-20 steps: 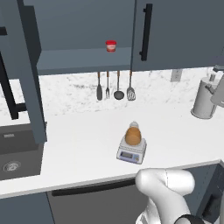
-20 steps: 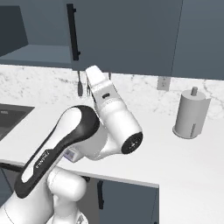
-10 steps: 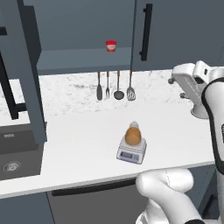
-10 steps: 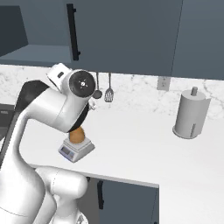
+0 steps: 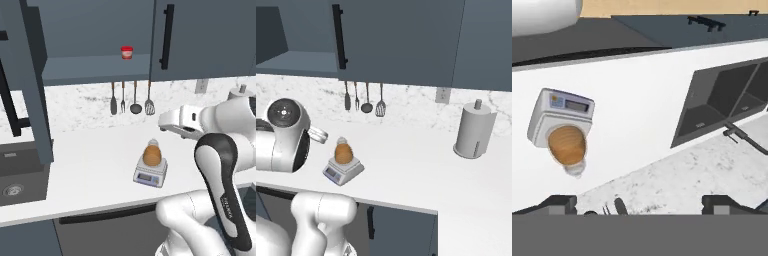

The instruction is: Pick the honey bottle and place it on the digital scale for weighing, and close the cabinet.

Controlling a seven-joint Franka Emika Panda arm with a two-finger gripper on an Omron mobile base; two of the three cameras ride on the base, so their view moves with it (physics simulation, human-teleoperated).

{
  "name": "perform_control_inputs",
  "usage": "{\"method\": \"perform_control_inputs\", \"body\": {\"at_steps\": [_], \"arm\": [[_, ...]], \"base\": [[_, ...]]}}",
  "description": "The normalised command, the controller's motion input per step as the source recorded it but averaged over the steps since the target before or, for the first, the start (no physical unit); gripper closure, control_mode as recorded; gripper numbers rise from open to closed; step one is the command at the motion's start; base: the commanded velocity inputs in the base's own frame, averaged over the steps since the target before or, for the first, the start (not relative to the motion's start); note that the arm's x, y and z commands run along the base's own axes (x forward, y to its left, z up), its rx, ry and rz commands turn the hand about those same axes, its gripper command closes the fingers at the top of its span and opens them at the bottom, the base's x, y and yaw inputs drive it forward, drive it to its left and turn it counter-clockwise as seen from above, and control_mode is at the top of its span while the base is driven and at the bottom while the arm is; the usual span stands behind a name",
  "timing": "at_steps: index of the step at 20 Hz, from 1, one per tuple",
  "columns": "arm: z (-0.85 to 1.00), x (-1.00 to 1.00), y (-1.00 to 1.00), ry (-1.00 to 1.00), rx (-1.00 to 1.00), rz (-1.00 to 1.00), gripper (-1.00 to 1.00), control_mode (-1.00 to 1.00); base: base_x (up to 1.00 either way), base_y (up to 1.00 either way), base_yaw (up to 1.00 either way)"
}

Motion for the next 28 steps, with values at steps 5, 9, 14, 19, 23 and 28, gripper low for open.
{"method": "perform_control_inputs", "body": {"at_steps": [5,9,14,19,23,28], "arm": [[-0.59,-0.01,0.95,-0.19,0.02,0.06,-1.0,-1.0],[-0.23,0.0,0.84,-0.27,0.01,0.05,-1.0,-1.0],[-0.17,-0.02,0.89,-0.31,0.0,0.02,-1.0,-1.0],[-0.55,-0.1,0.82,-0.36,0.15,0.0,-1.0,-1.0],[-0.46,-0.17,0.59,-0.43,0.31,0.0,-1.0,-1.0],[-0.18,-0.07,0.73,-0.38,0.28,0.0,-1.0,-1.0]], "base": [[0.0,0.0,0.0],[0.0,0.0,0.0],[0.0,0.0,0.0],[0.0,0.0,0.0],[0.0,0.0,0.0],[0.0,0.0,0.0]]}}
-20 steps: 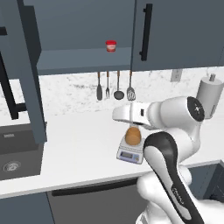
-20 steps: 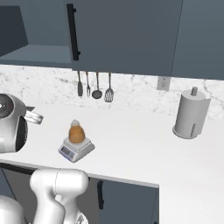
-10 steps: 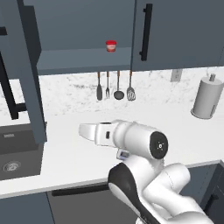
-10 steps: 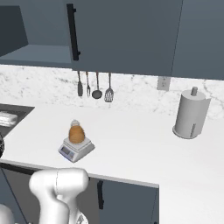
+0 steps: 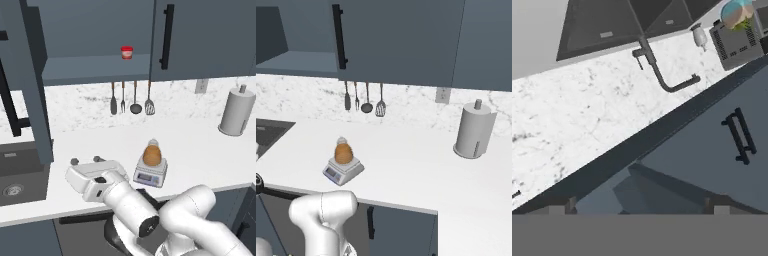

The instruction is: Pick the honey bottle and place it on the digital scale for weighing, and close the cabinet.

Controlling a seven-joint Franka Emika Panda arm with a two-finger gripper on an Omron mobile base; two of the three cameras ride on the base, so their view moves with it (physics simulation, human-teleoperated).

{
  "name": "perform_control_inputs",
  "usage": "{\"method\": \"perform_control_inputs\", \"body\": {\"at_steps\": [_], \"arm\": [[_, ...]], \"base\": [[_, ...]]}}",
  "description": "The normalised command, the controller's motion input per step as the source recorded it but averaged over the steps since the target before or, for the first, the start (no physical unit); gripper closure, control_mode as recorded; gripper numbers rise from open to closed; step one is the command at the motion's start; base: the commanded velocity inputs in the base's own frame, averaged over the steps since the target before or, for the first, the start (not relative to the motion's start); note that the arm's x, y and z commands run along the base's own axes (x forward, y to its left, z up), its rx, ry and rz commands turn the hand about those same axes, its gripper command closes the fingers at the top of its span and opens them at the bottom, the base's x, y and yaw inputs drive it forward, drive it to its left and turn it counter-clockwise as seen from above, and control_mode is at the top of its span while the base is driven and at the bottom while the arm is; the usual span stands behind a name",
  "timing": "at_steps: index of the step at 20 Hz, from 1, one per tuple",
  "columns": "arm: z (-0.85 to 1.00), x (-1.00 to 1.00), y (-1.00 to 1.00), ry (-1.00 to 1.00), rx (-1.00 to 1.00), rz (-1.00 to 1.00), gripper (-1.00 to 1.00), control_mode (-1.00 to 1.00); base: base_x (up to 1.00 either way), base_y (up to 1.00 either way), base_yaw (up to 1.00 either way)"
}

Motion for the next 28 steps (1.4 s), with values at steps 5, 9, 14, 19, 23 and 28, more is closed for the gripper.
{"method": "perform_control_inputs", "body": {"at_steps": [5,9,14,19,23,28], "arm": [[-0.05,0.0,0.9,-0.28,0.19,0.0,-1.0,-1.0],[0.0,0.0,0.99,-0.28,0.13,0.0,-1.0,-1.0],[-0.01,0.0,1.0,-0.25,0.16,0.0,-1.0,-1.0],[-0.01,-0.09,0.82,-0.25,0.28,0.0,-1.0,-1.0],[0.0,-0.11,0.59,-0.29,0.32,0.0,-1.0,-1.0],[0.02,-0.13,0.12,-0.32,0.35,0.0,-1.0,-1.0]], "base": [[0.0,0.0,0.0],[0.0,0.0,0.0],[0.0,0.0,0.0],[0.0,0.0,0.0],[0.0,0.0,0.0],[0.0,0.0,0.0]]}}
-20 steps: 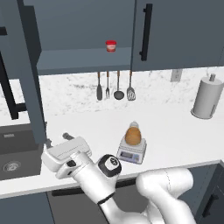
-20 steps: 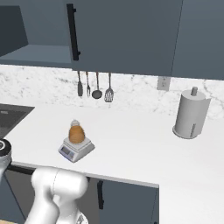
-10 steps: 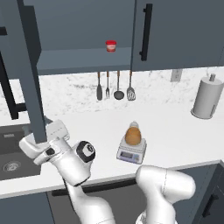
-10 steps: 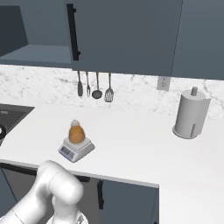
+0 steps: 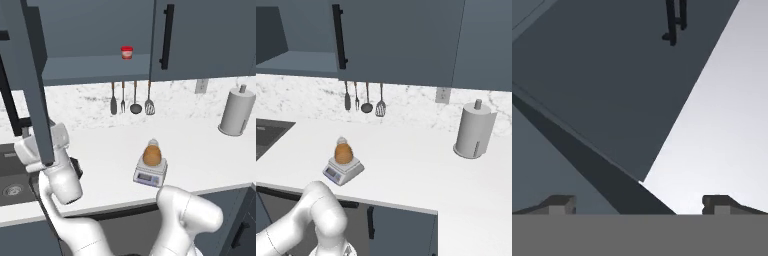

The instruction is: Pick the honey bottle and place it on the digital scale for weighing, and close the cabinet.

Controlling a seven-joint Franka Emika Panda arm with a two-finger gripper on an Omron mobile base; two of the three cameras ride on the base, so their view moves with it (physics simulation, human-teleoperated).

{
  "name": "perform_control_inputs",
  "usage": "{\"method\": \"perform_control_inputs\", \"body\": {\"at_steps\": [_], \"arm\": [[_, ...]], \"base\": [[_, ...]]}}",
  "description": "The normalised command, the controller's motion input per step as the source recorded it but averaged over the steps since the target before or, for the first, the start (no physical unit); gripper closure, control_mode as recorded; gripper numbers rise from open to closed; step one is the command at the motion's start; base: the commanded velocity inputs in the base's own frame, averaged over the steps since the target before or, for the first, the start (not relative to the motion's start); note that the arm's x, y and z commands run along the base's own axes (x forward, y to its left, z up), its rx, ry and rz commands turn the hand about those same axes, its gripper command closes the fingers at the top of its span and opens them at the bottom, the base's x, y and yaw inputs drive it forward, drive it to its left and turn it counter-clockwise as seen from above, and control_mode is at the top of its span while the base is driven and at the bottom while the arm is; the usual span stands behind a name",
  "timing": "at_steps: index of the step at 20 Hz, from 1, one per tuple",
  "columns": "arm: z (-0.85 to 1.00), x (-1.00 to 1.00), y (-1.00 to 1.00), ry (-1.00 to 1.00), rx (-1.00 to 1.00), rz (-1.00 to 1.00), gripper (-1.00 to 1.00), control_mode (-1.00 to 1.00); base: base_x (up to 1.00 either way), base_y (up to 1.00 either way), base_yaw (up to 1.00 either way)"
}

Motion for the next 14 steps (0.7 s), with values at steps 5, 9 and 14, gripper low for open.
{"method": "perform_control_inputs", "body": {"at_steps": [5,9,14], "arm": [[0.08,-0.18,0.0,-0.27,0.37,0.0,-1.0,-1.0],[0.08,-0.3,-0.08,-0.23,0.42,0.0,-1.0,-1.0],[0.32,-0.35,-0.44,-0.17,0.45,0.0,-1.0,-1.0]], "base": [[0.0,0.0,0.0],[0.0,0.0,0.0],[0.0,0.0,0.0]]}}
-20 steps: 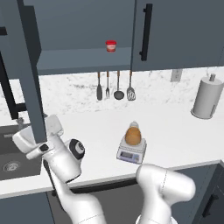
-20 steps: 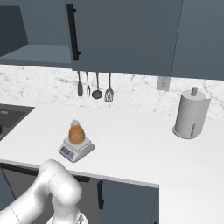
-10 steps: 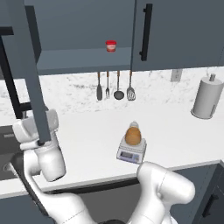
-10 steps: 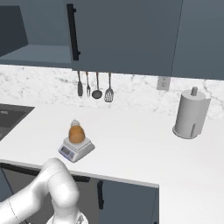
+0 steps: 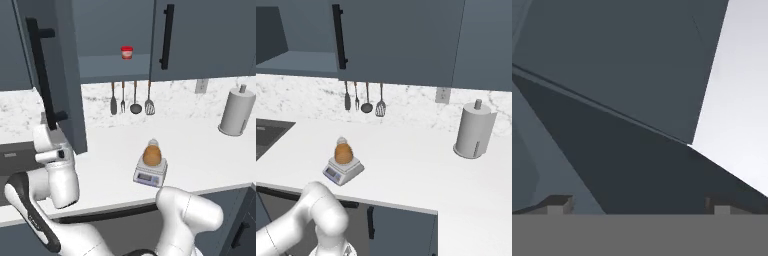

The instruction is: Pick the honey bottle and place it on the digital scale for weighing, and close the cabinet.

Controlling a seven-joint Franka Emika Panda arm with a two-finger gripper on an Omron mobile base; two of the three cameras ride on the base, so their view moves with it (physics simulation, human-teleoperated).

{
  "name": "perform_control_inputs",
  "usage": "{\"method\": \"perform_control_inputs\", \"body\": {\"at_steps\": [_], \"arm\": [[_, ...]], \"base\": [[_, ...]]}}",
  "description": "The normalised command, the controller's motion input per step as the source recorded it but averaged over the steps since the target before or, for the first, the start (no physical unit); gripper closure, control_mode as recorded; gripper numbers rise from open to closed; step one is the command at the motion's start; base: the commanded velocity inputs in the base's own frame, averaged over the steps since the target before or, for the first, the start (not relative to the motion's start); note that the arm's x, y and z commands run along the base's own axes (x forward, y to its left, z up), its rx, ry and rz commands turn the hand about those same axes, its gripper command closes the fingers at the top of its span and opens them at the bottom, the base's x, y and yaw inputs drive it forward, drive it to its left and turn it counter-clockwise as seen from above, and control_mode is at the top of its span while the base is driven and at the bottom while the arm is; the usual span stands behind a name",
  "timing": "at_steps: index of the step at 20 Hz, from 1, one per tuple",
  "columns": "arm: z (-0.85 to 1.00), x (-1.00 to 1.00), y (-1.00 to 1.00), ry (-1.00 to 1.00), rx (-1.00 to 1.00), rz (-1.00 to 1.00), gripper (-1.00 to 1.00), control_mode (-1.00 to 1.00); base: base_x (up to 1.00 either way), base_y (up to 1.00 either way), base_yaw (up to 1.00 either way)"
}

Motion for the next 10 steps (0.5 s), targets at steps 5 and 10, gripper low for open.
{"method": "perform_control_inputs", "body": {"at_steps": [5,10], "arm": [[0.39,-0.42,-0.83,-0.03,0.48,0.0,-1.0,-1.0],[0.47,-0.31,-0.99,0.0,0.44,0.0,-1.0,-1.0]], "base": [[0.0,0.0,0.0],[0.0,0.0,0.0]]}}
